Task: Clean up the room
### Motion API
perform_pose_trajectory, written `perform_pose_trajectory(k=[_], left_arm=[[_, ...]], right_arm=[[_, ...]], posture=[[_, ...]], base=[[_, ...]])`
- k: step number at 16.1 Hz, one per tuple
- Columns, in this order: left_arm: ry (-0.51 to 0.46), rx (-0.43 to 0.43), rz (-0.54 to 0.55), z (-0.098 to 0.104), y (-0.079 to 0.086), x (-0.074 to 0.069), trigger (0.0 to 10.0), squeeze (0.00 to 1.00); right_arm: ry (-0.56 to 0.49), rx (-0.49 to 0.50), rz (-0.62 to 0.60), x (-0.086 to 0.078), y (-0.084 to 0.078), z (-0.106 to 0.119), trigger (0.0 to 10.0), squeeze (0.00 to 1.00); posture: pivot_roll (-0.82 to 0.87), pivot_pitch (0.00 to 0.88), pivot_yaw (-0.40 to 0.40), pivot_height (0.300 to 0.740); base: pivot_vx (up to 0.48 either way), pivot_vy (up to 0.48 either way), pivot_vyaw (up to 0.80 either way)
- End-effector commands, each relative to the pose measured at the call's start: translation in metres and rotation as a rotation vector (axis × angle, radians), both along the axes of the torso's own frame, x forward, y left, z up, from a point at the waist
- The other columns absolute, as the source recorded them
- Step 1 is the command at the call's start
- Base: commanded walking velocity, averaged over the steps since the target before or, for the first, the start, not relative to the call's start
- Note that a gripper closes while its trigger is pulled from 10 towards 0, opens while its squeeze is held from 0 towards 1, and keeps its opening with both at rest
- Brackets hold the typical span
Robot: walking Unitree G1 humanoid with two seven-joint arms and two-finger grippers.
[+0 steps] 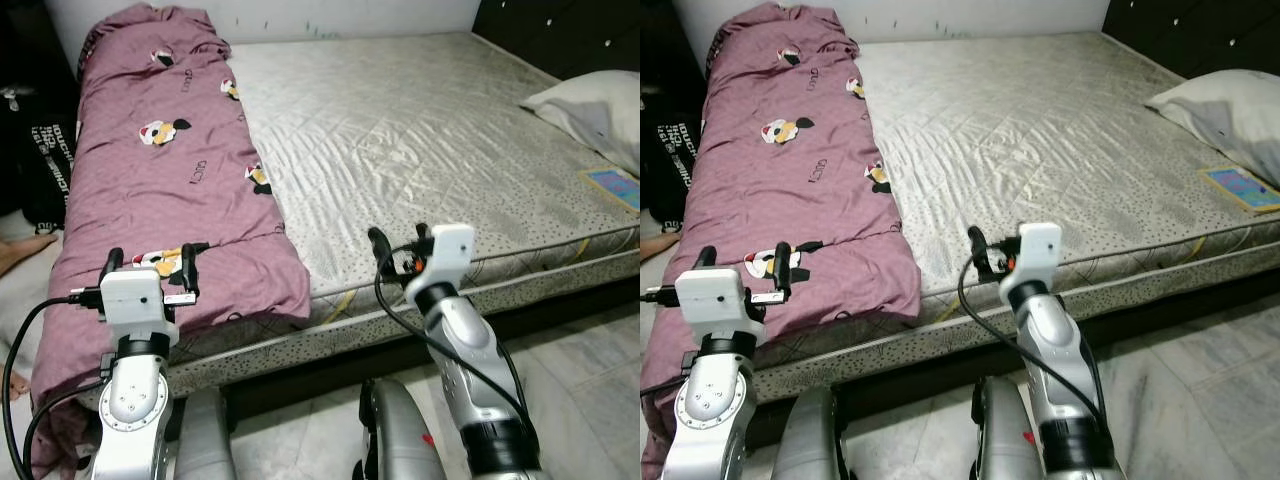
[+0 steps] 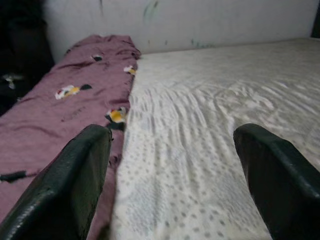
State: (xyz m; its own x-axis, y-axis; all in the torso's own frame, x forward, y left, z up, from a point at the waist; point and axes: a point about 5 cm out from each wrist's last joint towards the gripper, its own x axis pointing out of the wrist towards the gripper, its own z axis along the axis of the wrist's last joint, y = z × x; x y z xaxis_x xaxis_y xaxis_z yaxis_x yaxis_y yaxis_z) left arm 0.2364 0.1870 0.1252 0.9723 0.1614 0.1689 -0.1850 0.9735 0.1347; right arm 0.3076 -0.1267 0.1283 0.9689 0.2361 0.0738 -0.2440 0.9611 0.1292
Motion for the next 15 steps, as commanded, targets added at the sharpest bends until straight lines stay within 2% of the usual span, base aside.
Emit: perform_pose_trajectory(k=[1,6,9,11,13,15], left_arm=[[-0.003,0.015,-0.018,0.004,-0.002,0.0,10.0,0.0],[0.039,0.031,-0.063,0.0,-0.007,0.001,10.0,0.0],[0.04,0.036,-0.082,0.001,-0.011,0.008,10.0,0.0],[0.01,0.034,-0.119,0.008,-0.018,0.011,10.0,0.0],[0.03,0.035,-0.115,0.004,-0.018,0.013,10.0,0.0],[0.045,0.034,-0.106,0.001,-0.017,0.013,10.0,0.0]], right_arm=[[-0.003,0.016,0.008,0.001,0.001,0.0,10.0,0.0],[-0.015,0.03,-0.001,-0.001,0.0,-0.002,10.0,0.0],[-0.021,0.031,-0.002,0.0,0.003,-0.001,10.0,0.0],[-0.031,0.031,-0.005,0.002,0.004,0.002,10.0,0.0],[-0.039,0.008,-0.016,0.003,0.001,0.002,10.0,0.0],[-0.034,0.007,-0.016,0.001,-0.001,0.001,10.0,0.0]], posture=[[0.02,0.0,-0.029,0.601],[0.01,0.0,-0.002,0.655],[0.0,0.0,0.008,0.689],[-0.01,0.0,0.009,0.713],[-0.01,0.0,0.007,0.74],[-0.01,0.0,0.005,0.74]], base=[[0.0,0.0,0.0],[0.0,0.0,0.0],[0.0,0.0,0.0],[0.0,0.0,0.0],[0.0,0.0,0.0],[0.0,0.0,0.0]])
